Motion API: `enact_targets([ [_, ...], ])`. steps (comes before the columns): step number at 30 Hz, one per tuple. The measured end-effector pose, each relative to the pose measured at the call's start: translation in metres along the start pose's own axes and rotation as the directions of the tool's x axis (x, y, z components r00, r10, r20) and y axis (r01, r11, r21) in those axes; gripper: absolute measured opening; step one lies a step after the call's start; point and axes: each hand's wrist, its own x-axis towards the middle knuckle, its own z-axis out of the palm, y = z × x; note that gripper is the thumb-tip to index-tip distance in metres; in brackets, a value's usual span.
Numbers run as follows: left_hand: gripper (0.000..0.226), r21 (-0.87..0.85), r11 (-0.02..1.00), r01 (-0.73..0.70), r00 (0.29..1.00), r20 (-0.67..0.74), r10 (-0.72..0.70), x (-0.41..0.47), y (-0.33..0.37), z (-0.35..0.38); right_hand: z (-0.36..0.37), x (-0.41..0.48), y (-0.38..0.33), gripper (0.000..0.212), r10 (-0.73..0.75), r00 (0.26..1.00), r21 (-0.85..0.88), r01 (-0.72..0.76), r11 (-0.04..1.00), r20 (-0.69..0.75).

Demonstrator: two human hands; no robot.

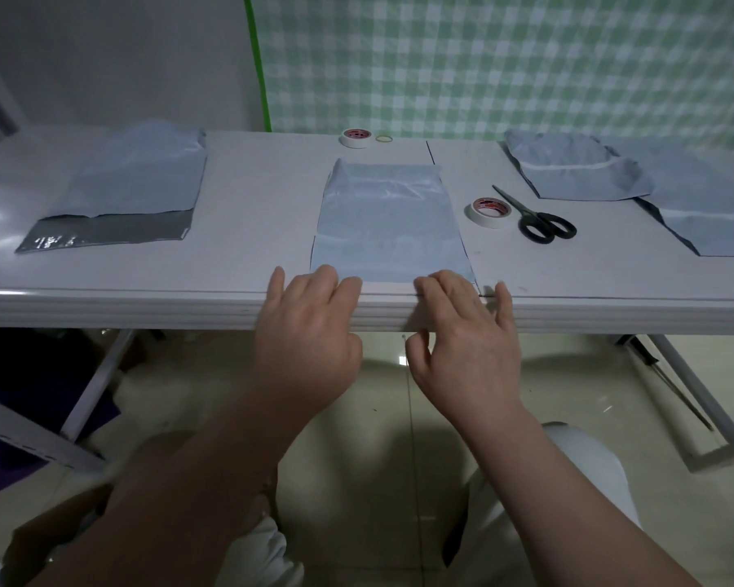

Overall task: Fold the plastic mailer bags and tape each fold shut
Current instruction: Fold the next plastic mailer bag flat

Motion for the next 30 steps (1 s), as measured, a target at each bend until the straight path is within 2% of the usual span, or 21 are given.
enact_targets([
  [3, 0.031, -0.013, 1.000, 0.025, 1.000, 0.007, -0.025, 0.002, -0.005, -0.006, -0.005, 0.001, 0.008, 0.047, 0.035, 0.999, 0.002, -0.035, 0.999, 0.003],
  [12, 0.022, 0.005, 0.999, 0.035, 0.999, -0.031, -0.035, 0.010, -0.008, -0.015, -0.012, 0.012, 0.017, 0.029, 0.123, 0.990, 0.006, -0.123, 0.992, -0.068],
  [14, 0.025, -0.017, 0.999, 0.043, 0.999, -0.027, -0.043, 0.025, -0.007, -0.020, -0.020, 0.023, 0.021, 0.026, 0.152, 0.987, 0.047, -0.150, 0.988, -0.044],
  [17, 0.029, -0.050, 0.999, 0.006, 0.995, 0.103, 0.000, 0.052, 0.003, -0.024, -0.037, 0.049, 0.030, 0.017, 0.289, 0.956, 0.159, -0.292, 0.943, 0.041],
  [20, 0.025, -0.220, 0.972, -0.085, 0.978, 0.169, 0.124, 0.081, 0.014, -0.015, -0.039, 0.079, 0.044, 0.018, 0.330, 0.935, 0.230, -0.352, 0.907, 0.129],
  [24, 0.028, -0.340, 0.911, -0.234, 0.900, 0.278, 0.335, 0.105, 0.015, 0.006, -0.033, 0.117, 0.058, 0.033, 0.165, 0.898, 0.198, -0.263, 0.944, 0.407],
  [27, 0.030, -0.417, 0.888, -0.195, 0.880, 0.326, 0.346, 0.106, 0.009, 0.016, -0.034, 0.139, 0.055, 0.035, 0.091, 0.803, 0.057, -0.154, 0.986, 0.589],
  [30, 0.030, -0.481, 0.860, -0.169, 0.883, 0.315, 0.349, 0.104, 0.005, 0.021, -0.038, 0.152, 0.046, 0.023, 0.098, 0.719, 0.010, -0.144, 0.989, 0.688],
])
